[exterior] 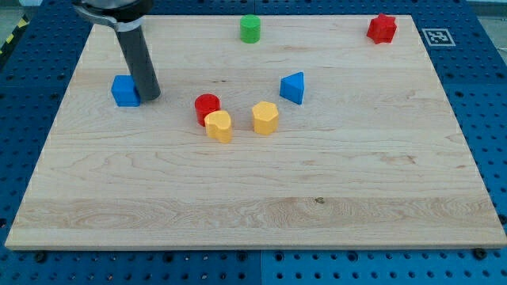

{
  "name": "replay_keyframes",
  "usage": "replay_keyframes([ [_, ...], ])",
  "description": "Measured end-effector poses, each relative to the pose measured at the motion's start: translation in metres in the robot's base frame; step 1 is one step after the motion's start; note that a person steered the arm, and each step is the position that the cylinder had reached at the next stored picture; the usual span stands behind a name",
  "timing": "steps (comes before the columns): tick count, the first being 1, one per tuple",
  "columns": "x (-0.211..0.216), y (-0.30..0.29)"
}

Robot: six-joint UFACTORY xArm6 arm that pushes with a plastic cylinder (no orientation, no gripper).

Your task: Slide the blue triangle to the center right of the board

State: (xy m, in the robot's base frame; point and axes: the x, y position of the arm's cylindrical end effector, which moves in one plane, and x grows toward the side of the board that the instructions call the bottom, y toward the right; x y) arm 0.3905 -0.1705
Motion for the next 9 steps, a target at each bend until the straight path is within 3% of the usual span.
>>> replay_keyframes([
  [3, -0.004, -0.001],
  [5, -0.006, 0.058],
  [7, -0.006, 0.061],
  [9, -0.036, 0.133],
])
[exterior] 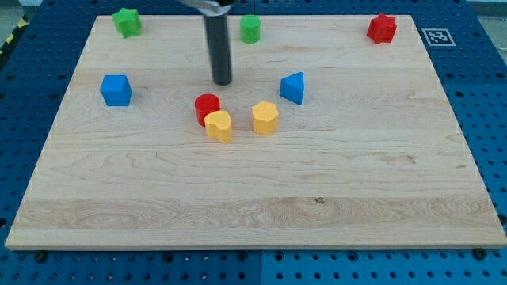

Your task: Slide the blue triangle to the center right of the board

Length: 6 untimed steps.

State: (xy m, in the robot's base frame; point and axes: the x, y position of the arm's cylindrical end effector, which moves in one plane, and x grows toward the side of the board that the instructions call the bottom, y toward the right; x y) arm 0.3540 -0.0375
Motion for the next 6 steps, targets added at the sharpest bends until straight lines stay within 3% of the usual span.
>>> replay_keyframes([
  [6, 0.040, 0.115],
])
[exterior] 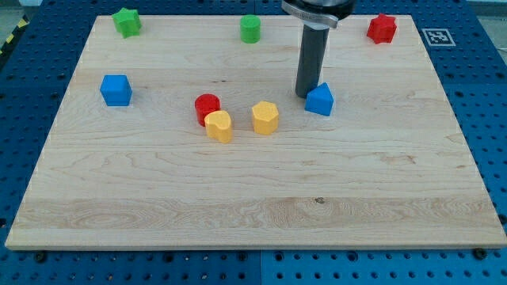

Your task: Slide the blue triangle to the center right of the board

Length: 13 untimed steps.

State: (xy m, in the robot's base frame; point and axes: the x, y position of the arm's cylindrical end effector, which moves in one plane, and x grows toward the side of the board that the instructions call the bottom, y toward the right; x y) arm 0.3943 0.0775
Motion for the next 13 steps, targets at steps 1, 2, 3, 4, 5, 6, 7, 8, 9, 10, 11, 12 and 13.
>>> replay_keyframes([
  [1, 0.016, -0.012],
  [2, 0.028, -0.013],
  [3, 0.031, -0.008],
  [4, 0.038, 0.008],
  [5, 0.046, 0.035],
  [6, 0.048, 0.058],
  [7, 0.048, 0.063],
  [8, 0.048, 0.063],
  [9, 0.033, 0.063],
  [10, 0.020, 0.063],
  [11, 0.020, 0.063],
  [12, 0.017, 0.063],
  [13, 0.015, 0.063],
])
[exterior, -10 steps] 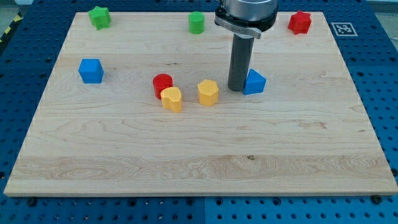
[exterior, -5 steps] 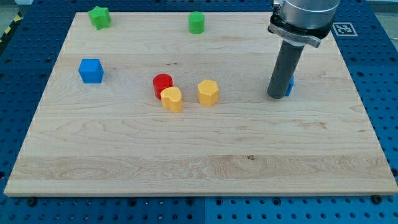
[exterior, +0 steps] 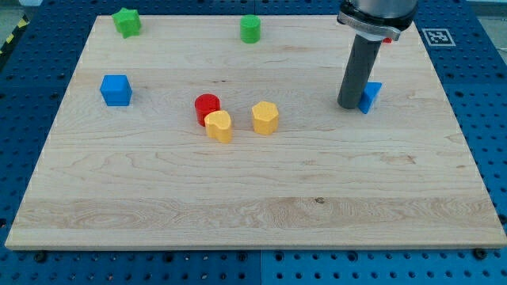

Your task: Slide the blue triangle to the center right of the board

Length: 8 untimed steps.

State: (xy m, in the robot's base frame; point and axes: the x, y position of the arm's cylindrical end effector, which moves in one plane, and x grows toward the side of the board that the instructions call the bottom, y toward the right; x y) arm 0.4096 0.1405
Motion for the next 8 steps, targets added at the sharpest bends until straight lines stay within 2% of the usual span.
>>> replay_keyframes([
  [4, -0.009, 0.005],
  [8, -0.011, 0.042],
])
